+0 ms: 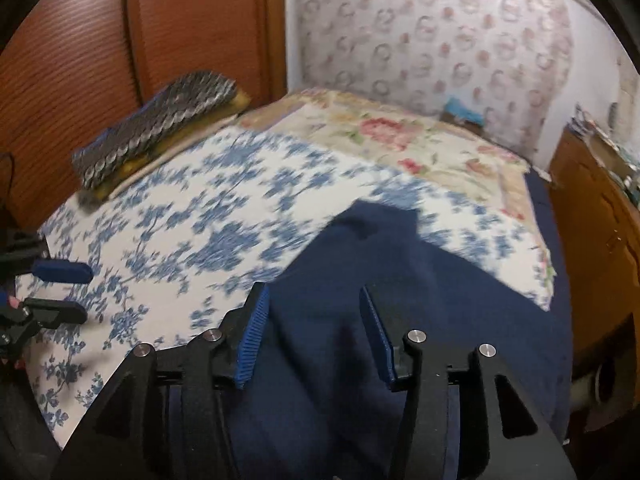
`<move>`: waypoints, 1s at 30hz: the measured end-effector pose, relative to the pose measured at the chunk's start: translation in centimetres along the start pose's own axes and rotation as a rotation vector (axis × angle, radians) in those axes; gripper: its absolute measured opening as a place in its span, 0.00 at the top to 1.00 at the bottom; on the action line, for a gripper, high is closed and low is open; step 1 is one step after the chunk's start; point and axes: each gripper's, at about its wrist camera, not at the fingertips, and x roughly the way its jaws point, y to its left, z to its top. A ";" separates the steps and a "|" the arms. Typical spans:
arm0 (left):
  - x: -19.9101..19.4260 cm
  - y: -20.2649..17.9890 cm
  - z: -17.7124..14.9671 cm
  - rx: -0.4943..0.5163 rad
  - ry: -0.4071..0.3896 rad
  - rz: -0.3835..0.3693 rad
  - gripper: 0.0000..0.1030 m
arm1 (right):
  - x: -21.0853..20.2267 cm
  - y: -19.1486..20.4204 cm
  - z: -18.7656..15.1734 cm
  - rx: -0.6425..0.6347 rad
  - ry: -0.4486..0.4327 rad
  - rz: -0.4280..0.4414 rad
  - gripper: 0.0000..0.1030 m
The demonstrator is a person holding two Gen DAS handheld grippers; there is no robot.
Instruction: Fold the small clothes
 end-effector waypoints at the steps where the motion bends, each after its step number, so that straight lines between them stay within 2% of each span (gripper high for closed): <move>1: 0.0 0.0 0.0 0.001 -0.001 -0.001 0.75 | 0.7 0.6 0.1 -0.016 0.021 -0.001 0.53; 4: 0.0 0.0 -0.1 0.005 0.000 -0.003 0.74 | 2.4 1.4 0.0 -0.049 0.073 -0.001 0.53; 8: 0.0 0.0 -0.2 0.004 0.003 -0.003 0.75 | 3.7 1.3 0.0 -0.031 0.124 -0.014 0.54; 10: 0.0 0.0 -0.3 0.004 0.001 -0.004 0.75 | 3.7 0.7 0.0 -0.012 0.125 -0.022 0.64; 12: 0.0 0.0 -0.2 0.004 0.003 -0.004 0.75 | 3.4 0.3 0.1 -0.013 0.117 -0.037 0.89; 14: 0.0 0.0 -0.2 0.003 0.003 -0.003 0.74 | 2.8 -0.4 0.2 0.012 0.094 -0.026 0.92; 18: 0.0 0.0 -0.2 0.004 0.002 -0.005 0.74 | -0.1 -2.7 0.8 0.073 0.000 -0.073 0.94; 22: 0.0 -0.2 -0.3 0.006 0.003 -0.012 0.74 | -3.7 -7.2 1.7 0.141 -0.062 -0.179 0.94; 26: 0.1 -0.5 -0.4 0.010 0.009 -0.022 0.74 | -5.6 -12.6 1.7 0.191 -0.056 -0.347 0.94; 30: 0.4 -1.1 -0.5 0.022 0.020 -0.035 0.74 | -4.7 -16.4 0.7 0.223 0.006 -0.429 0.94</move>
